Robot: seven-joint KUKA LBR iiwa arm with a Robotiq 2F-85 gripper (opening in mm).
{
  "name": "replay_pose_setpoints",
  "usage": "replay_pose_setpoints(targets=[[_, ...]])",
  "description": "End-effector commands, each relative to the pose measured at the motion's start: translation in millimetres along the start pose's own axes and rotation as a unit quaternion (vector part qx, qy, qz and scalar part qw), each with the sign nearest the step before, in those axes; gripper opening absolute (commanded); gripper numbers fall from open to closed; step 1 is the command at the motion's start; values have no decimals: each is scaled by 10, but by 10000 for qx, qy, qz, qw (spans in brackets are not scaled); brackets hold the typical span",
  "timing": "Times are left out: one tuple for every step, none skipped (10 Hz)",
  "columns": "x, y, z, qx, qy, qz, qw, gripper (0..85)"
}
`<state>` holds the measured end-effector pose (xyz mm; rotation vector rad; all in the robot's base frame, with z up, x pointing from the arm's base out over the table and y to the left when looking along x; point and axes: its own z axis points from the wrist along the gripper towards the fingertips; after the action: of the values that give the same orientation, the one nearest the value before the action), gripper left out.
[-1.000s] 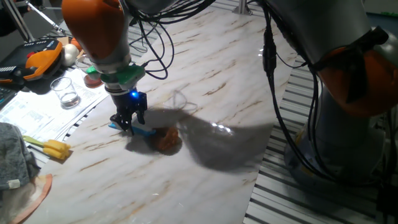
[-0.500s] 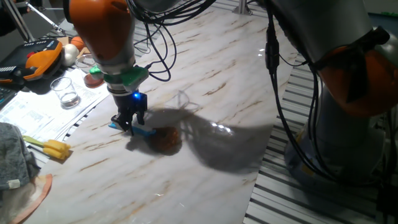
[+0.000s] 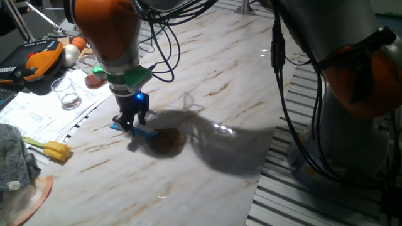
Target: Scrub the table with a brush
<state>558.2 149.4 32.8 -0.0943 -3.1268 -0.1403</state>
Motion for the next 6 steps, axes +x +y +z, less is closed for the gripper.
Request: replay_pose_setpoints(targets=[[10,13,24,19,-9,-15,10000,510],[36,41,59,9,-54,-15,10000,510],[55,60,81,51,-126,-31,9999,340],[40,45,77,51,-134,-54,9999,340],[15,21,50,23,-78,-69,9999,340],[19,22,46,17,-62,-84,9999,340]])
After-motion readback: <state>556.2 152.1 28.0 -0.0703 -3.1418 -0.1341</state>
